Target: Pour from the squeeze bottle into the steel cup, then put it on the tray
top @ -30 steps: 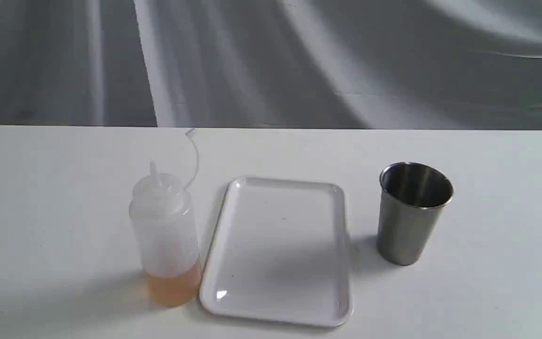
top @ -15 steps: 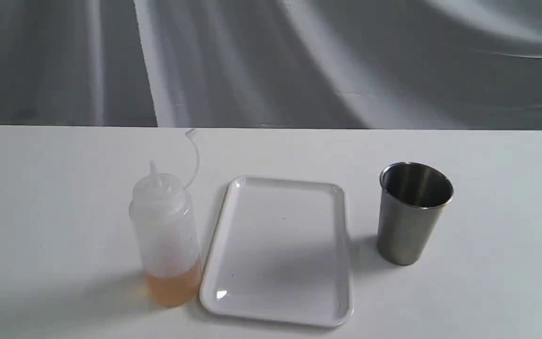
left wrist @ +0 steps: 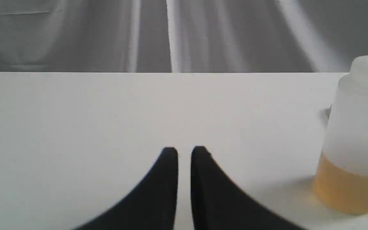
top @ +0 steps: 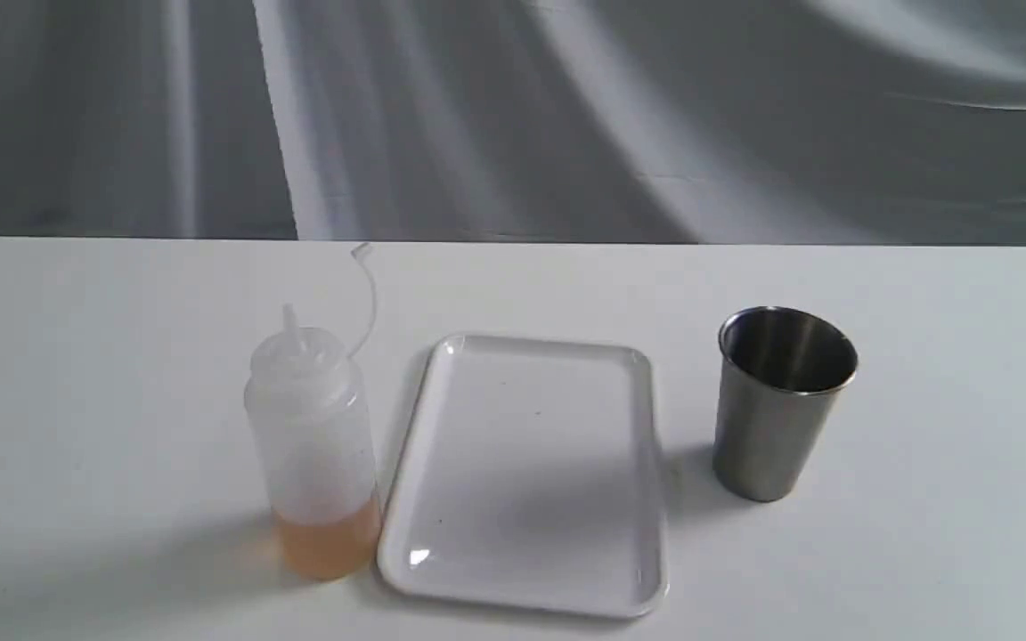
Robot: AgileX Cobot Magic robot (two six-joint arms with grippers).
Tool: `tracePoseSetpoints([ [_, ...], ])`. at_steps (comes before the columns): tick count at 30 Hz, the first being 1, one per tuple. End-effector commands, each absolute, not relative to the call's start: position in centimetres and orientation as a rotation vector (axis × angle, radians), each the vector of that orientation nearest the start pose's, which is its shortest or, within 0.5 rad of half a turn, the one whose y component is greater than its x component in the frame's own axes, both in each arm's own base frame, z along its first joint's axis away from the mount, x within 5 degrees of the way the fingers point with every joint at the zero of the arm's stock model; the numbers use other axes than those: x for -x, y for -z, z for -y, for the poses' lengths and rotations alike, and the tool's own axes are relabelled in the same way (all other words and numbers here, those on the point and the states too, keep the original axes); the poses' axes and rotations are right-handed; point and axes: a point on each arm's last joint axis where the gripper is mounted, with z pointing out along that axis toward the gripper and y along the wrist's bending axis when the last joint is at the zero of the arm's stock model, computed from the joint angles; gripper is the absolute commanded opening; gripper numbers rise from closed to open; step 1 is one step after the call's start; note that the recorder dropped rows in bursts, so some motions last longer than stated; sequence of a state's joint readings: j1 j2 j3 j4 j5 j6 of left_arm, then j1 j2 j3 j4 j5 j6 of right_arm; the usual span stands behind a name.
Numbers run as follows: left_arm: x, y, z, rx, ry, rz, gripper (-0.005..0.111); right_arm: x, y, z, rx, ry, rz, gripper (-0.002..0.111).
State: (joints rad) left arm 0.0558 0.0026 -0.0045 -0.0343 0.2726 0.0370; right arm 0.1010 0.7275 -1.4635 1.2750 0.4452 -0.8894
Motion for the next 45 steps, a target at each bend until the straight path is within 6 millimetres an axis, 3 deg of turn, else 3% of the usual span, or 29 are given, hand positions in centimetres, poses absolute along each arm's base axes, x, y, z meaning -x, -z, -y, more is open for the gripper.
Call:
tracePoseSetpoints([
  [1, -5.5, -18.9, -0.2, 0.040, -0.031, -1.749, 0.008, -3.7, -60.7, -4.1, 0.299, -0.571, -0.911, 0.000],
  [5, -5.5, -18.9, -0.2, 0.040, -0.031, -1.749, 0.008, -4.6, -62.1, -3.9, 0.279, -0.533, -0.912, 0.000],
  [10, -5.5, -18.9, -0.2, 0.038, -0.033, -1.749, 0.008, -7.3, -62.5, -3.9, 0.249, -0.501, -0.991, 0.000],
  [15, -5.5, -18.9, -0.2, 0.038, -0.033, -1.749, 0.008, -10.7, -61.2, -4.0, 0.210, -0.481, -1.157, 0.000],
  [21, -5.5, -18.9, -0.2, 0.041, -0.031, -1.749, 0.008, -14.5, -58.8, -3.2, 0.028, -0.420, -1.408, 0.000],
  [26, -5.5, -18.9, -0.2, 0.041, -0.031, -1.749, 0.008, -15.9, -58.5, -6.0, 0.235, -0.458, -1.387, 0.000],
  [30, -5.5, -18.9, -0.2, 0.037, -0.034, -1.749, 0.008, -17.5, -57.7, -8.3, 0.291, -0.531, -1.418, 0.000],
  [35, -5.5, -18.9, -0.2, 0.037, -0.034, -1.749, 0.008, -20.7, -55.1, -11.5, 0.369, -0.446, -1.560, 0.000],
  [40, -5.5, -18.9, -0.2, 0.039, -0.032, -1.749, 0.008, -21.7, -53.3, -14.1, 0.401, -0.400, -1.553, 0.000],
  [45, -5.5, -18.9, -0.2, 0.041, -0.031, -1.749, 0.008, -22.5, -49.3, -16.4, 0.464, -0.392, -1.545, 0.000],
])
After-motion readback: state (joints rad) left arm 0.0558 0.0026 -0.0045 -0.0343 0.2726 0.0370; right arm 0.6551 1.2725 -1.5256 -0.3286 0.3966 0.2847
